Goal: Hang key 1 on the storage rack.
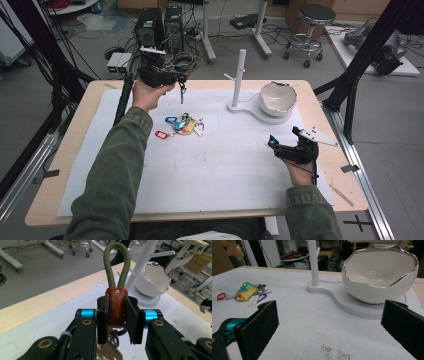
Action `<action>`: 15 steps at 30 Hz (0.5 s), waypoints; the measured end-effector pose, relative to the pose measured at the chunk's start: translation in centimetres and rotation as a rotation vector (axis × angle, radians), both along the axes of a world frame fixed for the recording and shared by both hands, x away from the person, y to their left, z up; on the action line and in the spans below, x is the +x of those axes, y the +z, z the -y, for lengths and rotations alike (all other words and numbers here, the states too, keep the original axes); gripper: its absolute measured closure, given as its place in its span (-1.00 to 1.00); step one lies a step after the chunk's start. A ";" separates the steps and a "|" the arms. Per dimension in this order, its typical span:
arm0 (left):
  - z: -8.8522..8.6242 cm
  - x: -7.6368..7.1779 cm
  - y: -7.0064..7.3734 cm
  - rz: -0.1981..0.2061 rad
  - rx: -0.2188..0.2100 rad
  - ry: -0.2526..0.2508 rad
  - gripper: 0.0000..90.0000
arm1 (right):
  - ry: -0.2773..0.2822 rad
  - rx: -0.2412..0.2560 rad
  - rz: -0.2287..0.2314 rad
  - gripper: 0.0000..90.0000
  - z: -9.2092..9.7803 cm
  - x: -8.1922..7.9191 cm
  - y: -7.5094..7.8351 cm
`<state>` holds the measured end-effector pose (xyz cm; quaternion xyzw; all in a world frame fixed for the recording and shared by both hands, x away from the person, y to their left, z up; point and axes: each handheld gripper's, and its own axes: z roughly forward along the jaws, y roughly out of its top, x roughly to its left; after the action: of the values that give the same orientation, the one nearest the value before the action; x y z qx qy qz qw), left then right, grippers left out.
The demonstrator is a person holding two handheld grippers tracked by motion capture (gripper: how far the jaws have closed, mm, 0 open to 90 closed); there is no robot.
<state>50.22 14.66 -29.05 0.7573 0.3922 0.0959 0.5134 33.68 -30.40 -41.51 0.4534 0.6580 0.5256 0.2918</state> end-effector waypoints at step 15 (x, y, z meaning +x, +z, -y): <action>2.8 0.5 -1.4 -0.015 -0.062 -0.021 0.62 | 0.002 0.000 -0.007 -0.99 0.0 0.0 0.0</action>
<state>50.74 11.88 -30.43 0.7457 0.3908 0.0724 0.5347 33.66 -30.42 -41.52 0.4544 0.6595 0.5245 0.2890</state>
